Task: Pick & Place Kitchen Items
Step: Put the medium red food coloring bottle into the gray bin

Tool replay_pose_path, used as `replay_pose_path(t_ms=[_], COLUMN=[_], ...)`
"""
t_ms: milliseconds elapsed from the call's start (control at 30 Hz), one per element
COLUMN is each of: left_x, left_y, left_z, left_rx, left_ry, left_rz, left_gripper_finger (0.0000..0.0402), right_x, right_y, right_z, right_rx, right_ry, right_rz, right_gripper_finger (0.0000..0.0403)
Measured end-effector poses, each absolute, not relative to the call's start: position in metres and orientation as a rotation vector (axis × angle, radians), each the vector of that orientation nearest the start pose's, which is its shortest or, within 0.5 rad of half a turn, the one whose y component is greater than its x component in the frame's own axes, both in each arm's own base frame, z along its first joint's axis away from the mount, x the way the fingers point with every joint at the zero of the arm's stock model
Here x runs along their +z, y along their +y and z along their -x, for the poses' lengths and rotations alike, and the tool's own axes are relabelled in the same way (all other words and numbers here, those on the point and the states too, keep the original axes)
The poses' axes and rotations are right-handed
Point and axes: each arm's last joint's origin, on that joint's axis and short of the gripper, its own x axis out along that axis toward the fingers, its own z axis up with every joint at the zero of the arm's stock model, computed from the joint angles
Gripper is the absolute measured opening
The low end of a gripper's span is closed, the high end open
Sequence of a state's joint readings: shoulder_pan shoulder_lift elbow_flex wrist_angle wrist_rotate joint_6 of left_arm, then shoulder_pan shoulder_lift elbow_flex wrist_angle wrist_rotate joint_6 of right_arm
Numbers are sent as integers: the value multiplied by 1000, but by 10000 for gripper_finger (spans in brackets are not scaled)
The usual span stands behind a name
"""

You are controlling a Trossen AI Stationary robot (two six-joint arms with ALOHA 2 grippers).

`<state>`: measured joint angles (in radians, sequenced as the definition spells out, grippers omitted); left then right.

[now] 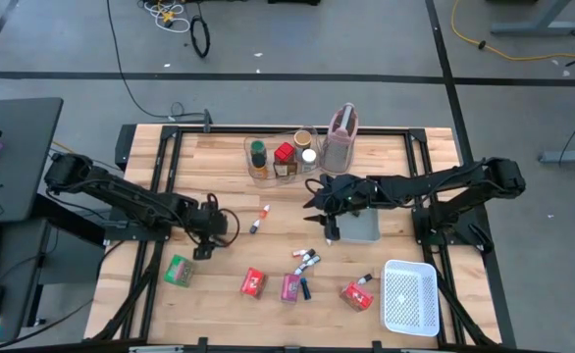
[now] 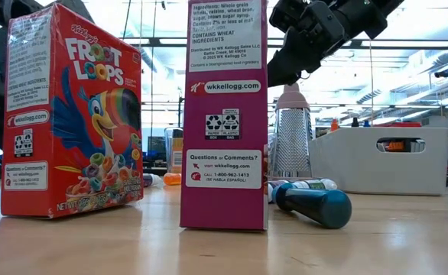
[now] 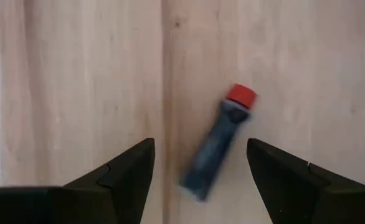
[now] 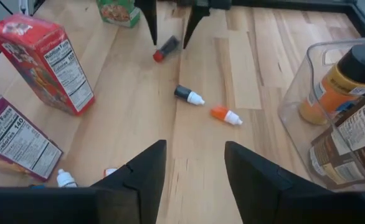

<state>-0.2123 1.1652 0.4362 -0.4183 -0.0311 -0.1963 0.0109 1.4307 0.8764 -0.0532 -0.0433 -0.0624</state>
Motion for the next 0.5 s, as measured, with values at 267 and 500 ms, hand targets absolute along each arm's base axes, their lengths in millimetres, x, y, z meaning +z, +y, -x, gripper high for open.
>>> replay_pose_path(t_ms=[267, 500], left_x=[139, 139], left_y=[-36, -34], left_z=[-173, -173], left_rx=[-46, 2], left_ry=[1165, 1151], left_rz=[23, -49], left_gripper_finger=[221, 160], right_x=[234, 234], right_y=[5, 5], right_z=[-304, -304], right_rx=[71, 71], right_ry=[581, 581], right_rz=[51, 51], right_gripper_finger=[172, 172])
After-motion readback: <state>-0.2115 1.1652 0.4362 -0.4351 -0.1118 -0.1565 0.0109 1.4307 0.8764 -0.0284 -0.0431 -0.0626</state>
